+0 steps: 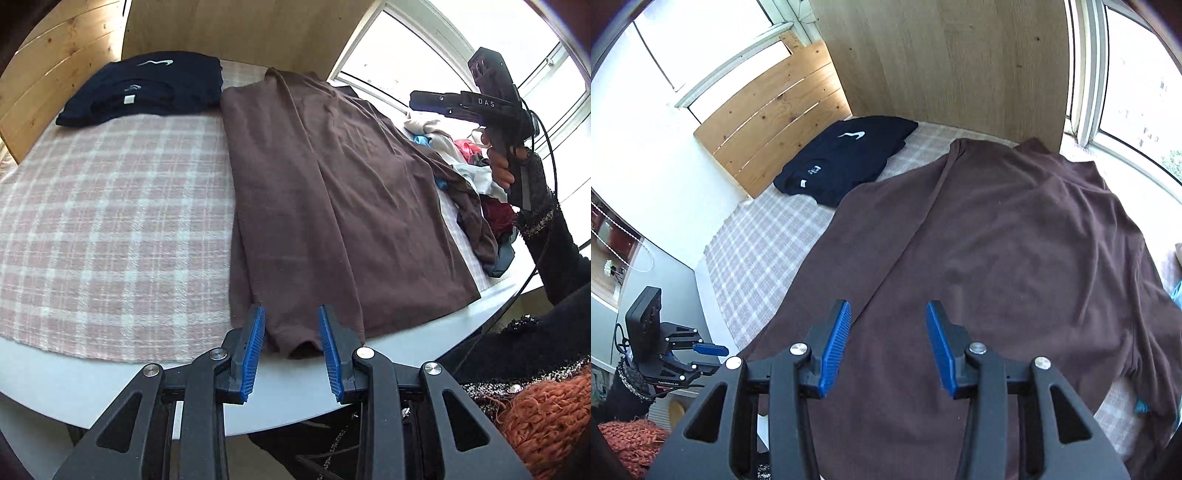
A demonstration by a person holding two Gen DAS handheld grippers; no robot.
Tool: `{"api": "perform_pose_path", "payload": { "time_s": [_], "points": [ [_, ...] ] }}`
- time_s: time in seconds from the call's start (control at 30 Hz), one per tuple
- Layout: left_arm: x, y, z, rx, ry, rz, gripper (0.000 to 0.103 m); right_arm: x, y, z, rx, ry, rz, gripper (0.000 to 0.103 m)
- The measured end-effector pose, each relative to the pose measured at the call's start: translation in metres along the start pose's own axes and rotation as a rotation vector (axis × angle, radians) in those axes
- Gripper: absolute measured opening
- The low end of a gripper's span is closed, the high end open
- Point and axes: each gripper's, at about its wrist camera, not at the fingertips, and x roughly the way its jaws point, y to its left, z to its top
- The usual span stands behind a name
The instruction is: Fold clothes
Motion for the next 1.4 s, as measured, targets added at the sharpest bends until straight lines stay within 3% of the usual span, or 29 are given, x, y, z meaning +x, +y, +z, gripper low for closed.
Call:
{"api": "perform_pose_path", "payload": {
  "time_s": [0.13,0.27,0.4,0.47,0.53,0.67,0.8,0.93,1.07,1.23,1.4],
  "points": [
    [0.042,-0.009,-0.017,0.076,0.125,0.148,0.029,-0.002,-0.009,-0.035,0.011,0.026,-0.068,0.043],
    [0.024,-0.013,-0.026,0.102,0.099,0.167,0.028,-0.003,-0.030,-0.075,0.081,0.038,-0.100,0.043],
    [-0.001,-0.029,-0.014,0.160,-0.012,0.107,0.028,0.014,-0.050,-0.113,0.161,0.061,-0.161,0.040],
    [0.007,-0.036,-0.003,0.190,-0.029,0.057,0.028,0.023,-0.058,-0.128,0.207,0.072,-0.185,0.039],
    [0.025,-0.041,0.007,0.218,-0.024,0.002,0.028,0.028,-0.062,-0.139,0.236,0.090,-0.216,0.039],
    [0.060,-0.039,0.016,0.264,0.084,0.006,0.027,0.019,-0.066,-0.156,0.263,0.157,-0.265,0.039],
    [0.051,-0.044,0.019,0.303,0.108,-0.028,0.027,-0.043,-0.087,-0.159,0.378,-0.005,-0.303,0.039],
    [0.031,-0.086,0.037,0.392,0.027,-0.081,0.027,-0.106,-0.117,-0.157,0.385,-0.101,-0.489,0.042],
    [0.038,-0.144,0.048,0.472,-0.001,-0.166,0.027,-0.154,-0.164,-0.170,0.422,-0.138,-0.528,0.044],
    [0.075,-0.228,0.066,0.537,0.002,-0.224,0.029,-0.177,-0.211,-0.209,0.415,-0.093,-0.504,0.048],
    [0.129,-0.320,0.089,0.642,0.012,-0.230,0.030,-0.172,-0.234,-0.244,0.412,-0.079,-0.384,0.048]
  ]
}}
